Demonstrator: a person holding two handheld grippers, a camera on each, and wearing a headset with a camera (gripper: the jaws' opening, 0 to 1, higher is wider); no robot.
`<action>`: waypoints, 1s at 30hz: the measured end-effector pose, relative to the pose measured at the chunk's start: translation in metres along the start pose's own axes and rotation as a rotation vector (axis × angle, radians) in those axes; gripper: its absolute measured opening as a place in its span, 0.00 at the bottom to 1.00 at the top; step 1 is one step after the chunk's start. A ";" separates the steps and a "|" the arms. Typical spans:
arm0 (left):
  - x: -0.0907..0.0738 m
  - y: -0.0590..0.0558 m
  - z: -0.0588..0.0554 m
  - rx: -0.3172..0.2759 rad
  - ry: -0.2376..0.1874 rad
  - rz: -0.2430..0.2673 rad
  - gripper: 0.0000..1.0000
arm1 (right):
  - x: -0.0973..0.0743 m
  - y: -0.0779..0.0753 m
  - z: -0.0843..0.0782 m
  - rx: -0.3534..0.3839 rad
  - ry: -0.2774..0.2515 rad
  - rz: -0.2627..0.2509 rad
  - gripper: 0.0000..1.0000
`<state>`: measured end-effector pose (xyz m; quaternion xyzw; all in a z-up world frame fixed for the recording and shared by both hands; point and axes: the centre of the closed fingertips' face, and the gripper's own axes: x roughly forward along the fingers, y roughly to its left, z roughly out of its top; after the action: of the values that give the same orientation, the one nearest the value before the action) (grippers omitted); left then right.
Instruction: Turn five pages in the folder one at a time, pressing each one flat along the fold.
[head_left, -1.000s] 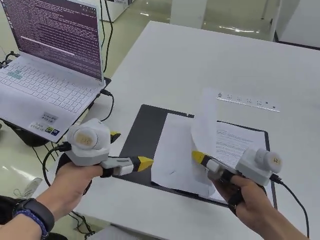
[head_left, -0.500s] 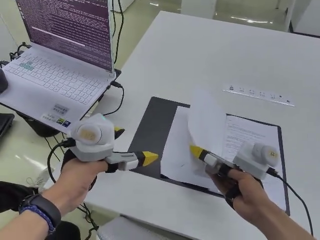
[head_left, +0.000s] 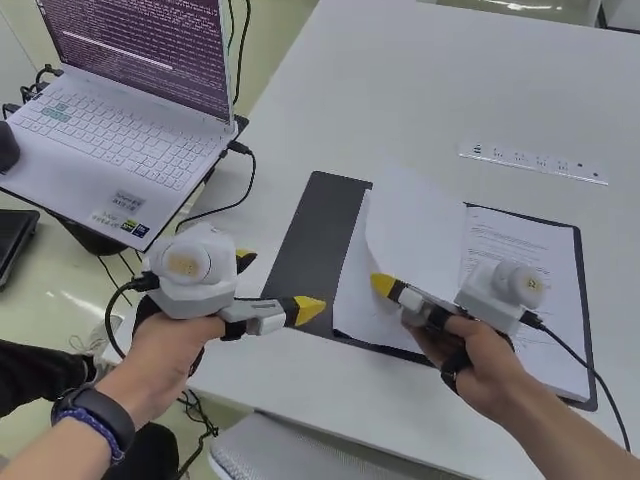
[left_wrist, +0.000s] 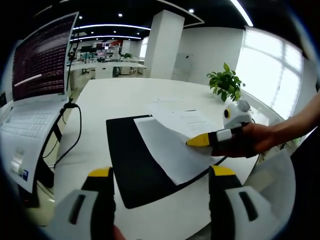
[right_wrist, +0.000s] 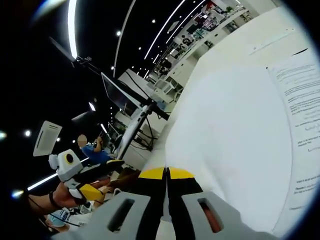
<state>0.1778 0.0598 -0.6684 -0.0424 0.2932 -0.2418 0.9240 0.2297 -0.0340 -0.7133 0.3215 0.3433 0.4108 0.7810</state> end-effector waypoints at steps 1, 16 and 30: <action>0.001 0.000 0.000 0.002 0.004 -0.004 0.77 | 0.002 -0.001 -0.001 0.011 0.003 -0.001 0.00; 0.009 -0.005 -0.009 -0.015 0.028 -0.020 0.77 | 0.018 -0.018 -0.017 0.068 0.060 -0.010 0.00; 0.005 0.001 -0.022 -0.034 0.057 -0.009 0.77 | 0.036 -0.034 -0.035 0.086 0.121 -0.047 0.00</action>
<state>0.1699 0.0600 -0.6895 -0.0523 0.3234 -0.2422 0.9133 0.2319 -0.0109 -0.7694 0.3212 0.4147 0.3960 0.7537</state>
